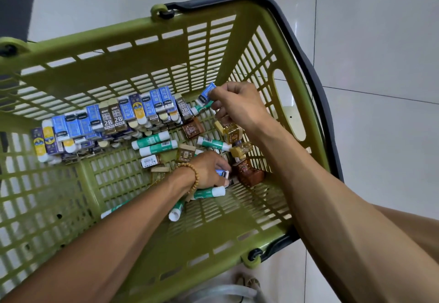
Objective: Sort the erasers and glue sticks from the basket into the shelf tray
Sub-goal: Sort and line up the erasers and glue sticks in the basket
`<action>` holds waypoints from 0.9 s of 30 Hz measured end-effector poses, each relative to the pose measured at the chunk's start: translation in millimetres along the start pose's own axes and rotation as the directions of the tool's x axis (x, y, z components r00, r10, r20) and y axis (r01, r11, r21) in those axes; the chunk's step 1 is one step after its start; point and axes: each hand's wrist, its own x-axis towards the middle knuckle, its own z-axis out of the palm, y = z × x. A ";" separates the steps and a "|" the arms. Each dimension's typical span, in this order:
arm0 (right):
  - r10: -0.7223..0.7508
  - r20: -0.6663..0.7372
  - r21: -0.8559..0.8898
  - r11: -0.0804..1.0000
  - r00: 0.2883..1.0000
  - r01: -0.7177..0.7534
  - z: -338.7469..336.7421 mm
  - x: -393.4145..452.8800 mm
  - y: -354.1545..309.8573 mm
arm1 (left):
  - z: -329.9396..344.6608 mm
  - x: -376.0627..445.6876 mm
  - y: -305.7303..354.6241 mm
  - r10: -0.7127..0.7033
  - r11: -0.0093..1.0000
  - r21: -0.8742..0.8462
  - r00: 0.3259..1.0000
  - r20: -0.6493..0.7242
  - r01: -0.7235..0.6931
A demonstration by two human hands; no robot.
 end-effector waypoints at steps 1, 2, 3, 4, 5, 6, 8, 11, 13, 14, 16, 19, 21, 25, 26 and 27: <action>0.001 0.001 -0.003 1.000 1.000 -0.001 0.0 -0.3 0.0 | -1.0 0.1 0.2 -0.010 0.999 0.036 1.000 0.014 0.009; 0.003 0.002 -0.002 1.000 1.000 -0.003 0.0 -0.5 -0.1 | -1.2 0.4 0.2 -0.021 0.998 0.067 1.000 0.018 0.020; 0.007 0.003 0.002 1.000 1.000 -0.007 -0.2 -0.7 0.0 | -0.4 0.5 0.5 -0.030 0.996 0.085 0.999 0.023 0.028; 0.009 0.004 0.006 1.000 1.000 -0.009 -0.1 -0.6 0.4 | 1.0 -0.1 0.7 -0.036 0.995 0.096 0.999 0.028 0.033; 0.011 0.004 0.008 1.000 1.000 -0.011 -0.4 -0.4 1.0 | 2.7 -0.8 1.1 -0.033 0.994 0.105 0.999 0.029 0.030; 0.011 0.005 0.007 1.000 1.000 -0.011 -0.6 -0.1 1.5 | 3.8 -1.6 0.6 -0.026 0.994 0.109 0.999 0.022 0.023; 0.011 0.007 0.006 1.000 1.000 -0.011 -0.7 -0.4 2.1 | 3.6 -3.9 -2.6 -0.008 0.997 0.083 1.000 0.004 0.007; 0.024 0.002 0.011 1.000 1.000 -0.024 -0.5 -0.5 2.9 | 2.6 -8.0 -9.2 0.032 0.999 0.036 0.999 -0.015 -0.032; 0.029 0.011 0.016 0.999 1.000 -0.030 -0.8 -0.4 2.8 | 6.5 -11.9 -10.8 0.061 0.996 0.066 0.998 -0.032 -0.059; 0.031 0.021 0.023 0.999 0.999 -0.031 -0.9 -0.7 2.3 | 8.6 -13.2 -11.3 0.075 0.994 0.082 0.996 -0.039 -0.072; 0.035 0.030 0.030 0.999 0.999 -0.036 -0.9 -1.6 1.7 | 10.2 -15.8 -12.6 0.105 0.990 0.096 0.993 -0.047 -0.100; 0.029 0.027 0.004 1.000 0.999 -0.029 -1.8 -2.8 1.5 | 7.8 -18.8 -17.6 0.116 0.993 0.004 0.990 -0.085 -0.116; 0.035 0.033 0.019 0.999 0.999 -0.036 -1.3 -3.7 0.5 | 5.0 -25.4 -20.0 0.072 0.987 -0.137 0.990 -0.120 -0.088; 0.038 0.052 0.059 0.997 0.998 -0.041 1.7 -5.9 -1.1 | -2.0 -44.7 -25.1 -0.037 0.899 -0.435 0.982 -0.186 -0.049; 0.040 0.058 0.059 0.997 0.998 -0.043 3.4 -5.7 -1.1 | -4.7 -50.9 -27.1 -0.053 0.874 -0.483 0.978 -0.204 -0.053; 0.043 0.059 0.053 0.998 0.997 -0.046 5.4 -5.1 -1.4 | -7.5 -57.9 -29.7 -0.068 0.848 -0.527 0.974 -0.216 -0.057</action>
